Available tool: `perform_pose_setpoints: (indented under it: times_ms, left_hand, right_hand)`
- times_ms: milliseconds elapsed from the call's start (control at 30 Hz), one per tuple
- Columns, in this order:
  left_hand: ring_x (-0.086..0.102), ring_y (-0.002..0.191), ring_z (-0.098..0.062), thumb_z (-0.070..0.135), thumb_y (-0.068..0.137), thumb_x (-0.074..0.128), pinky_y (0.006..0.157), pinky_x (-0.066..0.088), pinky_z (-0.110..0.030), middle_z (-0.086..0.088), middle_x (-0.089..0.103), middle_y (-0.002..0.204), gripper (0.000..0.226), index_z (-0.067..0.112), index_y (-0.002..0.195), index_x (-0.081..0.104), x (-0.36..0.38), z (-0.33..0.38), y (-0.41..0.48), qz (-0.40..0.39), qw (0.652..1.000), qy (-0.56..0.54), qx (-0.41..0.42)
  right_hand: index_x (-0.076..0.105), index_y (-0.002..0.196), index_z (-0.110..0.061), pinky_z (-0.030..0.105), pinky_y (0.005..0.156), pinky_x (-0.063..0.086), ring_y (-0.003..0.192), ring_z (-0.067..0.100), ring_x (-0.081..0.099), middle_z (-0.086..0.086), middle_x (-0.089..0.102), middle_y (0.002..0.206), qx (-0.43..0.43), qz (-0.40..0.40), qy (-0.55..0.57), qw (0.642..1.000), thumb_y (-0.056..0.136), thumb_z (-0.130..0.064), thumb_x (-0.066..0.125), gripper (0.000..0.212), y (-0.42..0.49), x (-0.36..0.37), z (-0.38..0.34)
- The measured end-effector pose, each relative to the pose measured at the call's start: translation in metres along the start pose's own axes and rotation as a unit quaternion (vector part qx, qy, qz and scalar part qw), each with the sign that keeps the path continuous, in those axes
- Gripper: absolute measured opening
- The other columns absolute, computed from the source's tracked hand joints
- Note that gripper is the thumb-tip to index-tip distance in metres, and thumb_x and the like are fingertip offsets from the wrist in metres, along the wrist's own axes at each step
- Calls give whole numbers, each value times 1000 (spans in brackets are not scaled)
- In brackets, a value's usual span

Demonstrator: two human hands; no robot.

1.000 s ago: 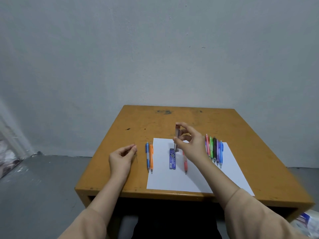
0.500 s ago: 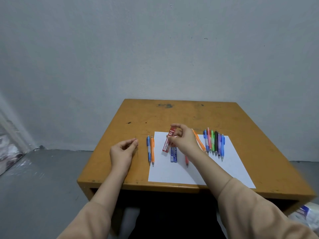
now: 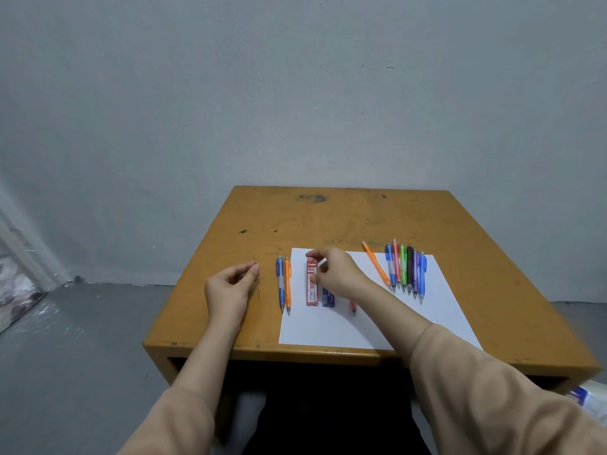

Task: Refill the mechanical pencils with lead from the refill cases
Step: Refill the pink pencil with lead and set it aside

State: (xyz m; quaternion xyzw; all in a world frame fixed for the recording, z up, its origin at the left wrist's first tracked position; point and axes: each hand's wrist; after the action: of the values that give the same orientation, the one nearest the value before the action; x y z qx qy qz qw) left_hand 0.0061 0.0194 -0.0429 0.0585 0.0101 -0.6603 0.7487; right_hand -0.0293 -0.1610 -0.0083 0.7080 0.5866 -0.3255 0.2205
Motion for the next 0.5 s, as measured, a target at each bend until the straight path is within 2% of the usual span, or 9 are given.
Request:
perform_pose_setpoints:
  times_ms: [100, 200, 333, 500]
  left_hand:
    - [57, 87, 3, 17, 81, 73, 73, 45, -14, 7, 68, 92, 20, 12, 101, 72, 0, 0, 1, 1, 1000, -4, -1]
    - [63, 93, -7, 17, 81, 73, 87, 52, -29, 5, 70, 93, 17, 14, 98, 73, -1, -2, 2, 4, 1000, -13, -10]
    - [65, 96, -13, 18, 81, 73, 91, 53, -37, 2, 72, 95, 15, 17, 96, 73, -2, -4, 4, 2, 1000, -12, -16]
    - [65, 97, -15, 18, 81, 74, 92, 52, -37, 0, 72, 95, 12, 20, 92, 73, -2, -2, 3, 2, 1000, -19, -18]
  right_hand:
    - [49, 137, -18, 26, 90, 41, 126, 18, 43, 3, 52, 134, -15, -16, -65, 998, 91, -5, 58, 49, 2, 0, -4]
    - [50, 137, -19, 40, 105, 33, 135, 23, 26, 3, 47, 136, -22, -22, -129, 991, 92, -7, 56, 47, 6, 0, -4]
    - [46, 139, -24, 43, 103, 28, 136, 28, 22, 6, 46, 138, -10, -41, -168, 985, 92, -10, 55, 50, 10, 3, -2]
    - [42, 142, -24, 43, 101, 27, 136, 29, 19, 5, 44, 141, -20, -54, -216, 975, 94, -14, 53, 50, 11, 3, -2]
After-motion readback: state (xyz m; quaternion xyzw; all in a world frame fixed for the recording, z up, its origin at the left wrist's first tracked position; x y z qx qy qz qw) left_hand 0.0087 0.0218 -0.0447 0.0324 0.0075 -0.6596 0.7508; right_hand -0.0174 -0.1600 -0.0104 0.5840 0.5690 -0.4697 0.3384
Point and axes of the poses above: each hand's wrist, its own y-axis towards the middle knuckle, its own x-axis out of the palm, z = x × y
